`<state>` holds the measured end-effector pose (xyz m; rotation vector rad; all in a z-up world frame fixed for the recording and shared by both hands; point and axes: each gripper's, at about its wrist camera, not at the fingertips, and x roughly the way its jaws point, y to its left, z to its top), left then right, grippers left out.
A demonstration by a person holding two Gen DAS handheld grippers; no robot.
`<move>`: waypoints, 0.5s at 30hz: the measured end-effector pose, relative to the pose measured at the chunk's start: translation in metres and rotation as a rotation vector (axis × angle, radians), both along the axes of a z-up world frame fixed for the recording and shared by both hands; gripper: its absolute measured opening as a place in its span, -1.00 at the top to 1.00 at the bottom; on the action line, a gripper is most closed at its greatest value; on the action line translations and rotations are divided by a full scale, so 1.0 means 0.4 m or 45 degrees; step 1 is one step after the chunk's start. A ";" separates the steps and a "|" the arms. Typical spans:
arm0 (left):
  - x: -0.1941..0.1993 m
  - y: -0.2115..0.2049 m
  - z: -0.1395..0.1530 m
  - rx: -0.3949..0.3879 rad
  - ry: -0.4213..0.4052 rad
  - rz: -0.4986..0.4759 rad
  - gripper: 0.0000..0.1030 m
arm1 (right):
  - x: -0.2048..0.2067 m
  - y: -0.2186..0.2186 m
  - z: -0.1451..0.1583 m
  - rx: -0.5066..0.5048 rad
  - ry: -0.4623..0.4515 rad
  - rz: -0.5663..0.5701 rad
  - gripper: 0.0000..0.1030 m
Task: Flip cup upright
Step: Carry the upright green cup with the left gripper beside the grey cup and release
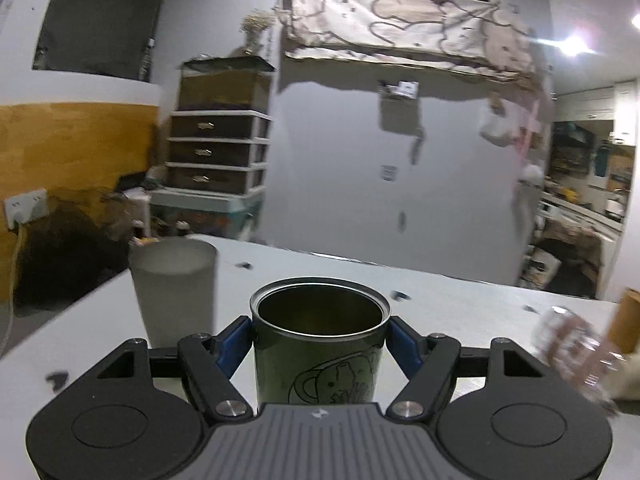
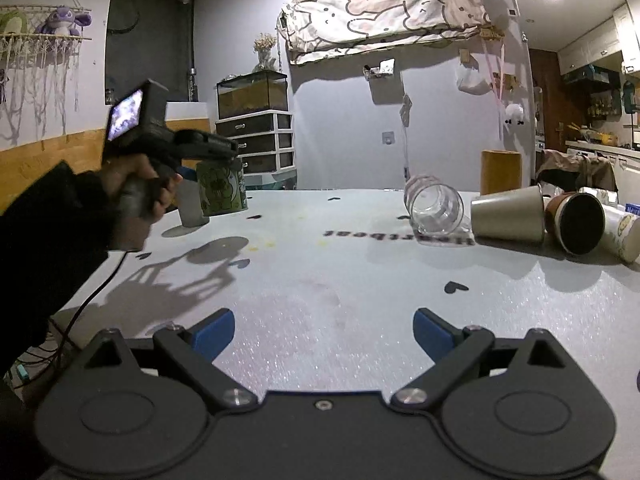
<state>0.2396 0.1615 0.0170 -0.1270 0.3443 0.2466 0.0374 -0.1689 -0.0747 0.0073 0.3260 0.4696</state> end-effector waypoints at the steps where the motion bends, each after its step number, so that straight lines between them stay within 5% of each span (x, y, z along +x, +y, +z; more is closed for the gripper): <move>1: 0.016 0.010 -0.002 0.020 -0.004 0.019 -0.42 | 0.002 -0.001 0.003 0.004 -0.004 0.002 -0.88; 7: 0.087 0.038 -0.041 0.145 0.014 0.076 -0.42 | 0.002 -0.003 0.017 0.063 -0.034 0.023 -0.91; 15: 0.121 0.079 -0.080 0.125 0.005 0.132 -0.43 | 0.002 -0.002 0.021 0.086 -0.046 0.027 -0.91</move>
